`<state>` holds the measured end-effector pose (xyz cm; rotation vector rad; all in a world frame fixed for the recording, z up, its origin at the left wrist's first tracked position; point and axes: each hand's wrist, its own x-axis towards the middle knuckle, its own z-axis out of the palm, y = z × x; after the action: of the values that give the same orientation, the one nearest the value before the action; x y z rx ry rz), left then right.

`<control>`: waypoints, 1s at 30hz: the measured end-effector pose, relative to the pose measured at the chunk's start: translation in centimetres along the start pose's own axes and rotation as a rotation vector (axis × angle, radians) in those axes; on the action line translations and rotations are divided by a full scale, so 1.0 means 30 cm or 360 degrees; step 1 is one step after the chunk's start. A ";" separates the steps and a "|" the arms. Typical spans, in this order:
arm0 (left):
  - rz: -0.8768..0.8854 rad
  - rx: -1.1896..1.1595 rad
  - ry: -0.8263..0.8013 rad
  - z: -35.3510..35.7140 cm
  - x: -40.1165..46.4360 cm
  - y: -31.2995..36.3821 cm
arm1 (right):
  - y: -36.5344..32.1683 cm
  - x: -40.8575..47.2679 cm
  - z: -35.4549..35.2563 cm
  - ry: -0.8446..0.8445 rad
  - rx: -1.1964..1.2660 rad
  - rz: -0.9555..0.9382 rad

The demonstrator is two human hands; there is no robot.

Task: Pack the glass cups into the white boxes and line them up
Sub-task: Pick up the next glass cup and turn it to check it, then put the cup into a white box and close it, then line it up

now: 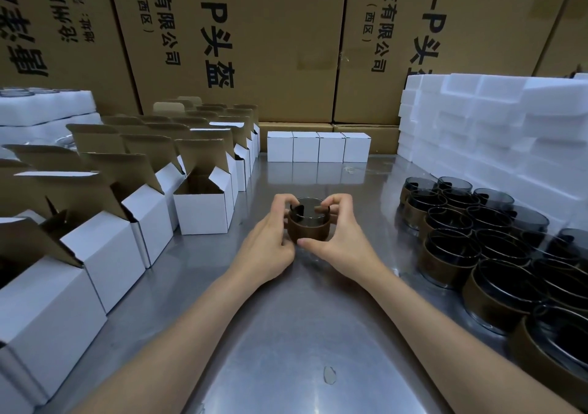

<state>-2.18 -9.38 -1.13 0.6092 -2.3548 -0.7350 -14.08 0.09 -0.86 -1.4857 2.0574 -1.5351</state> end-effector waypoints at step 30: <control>-0.0285 0.0581 0.0874 -0.094 -0.003 -0.049 | -0.002 0.010 -0.008 -0.0022 0.0345 0.0264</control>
<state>0.08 -11.43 -0.18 1.0396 -1.9365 -0.1633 -14.35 0.02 -0.59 -1.2131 1.8837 -1.6164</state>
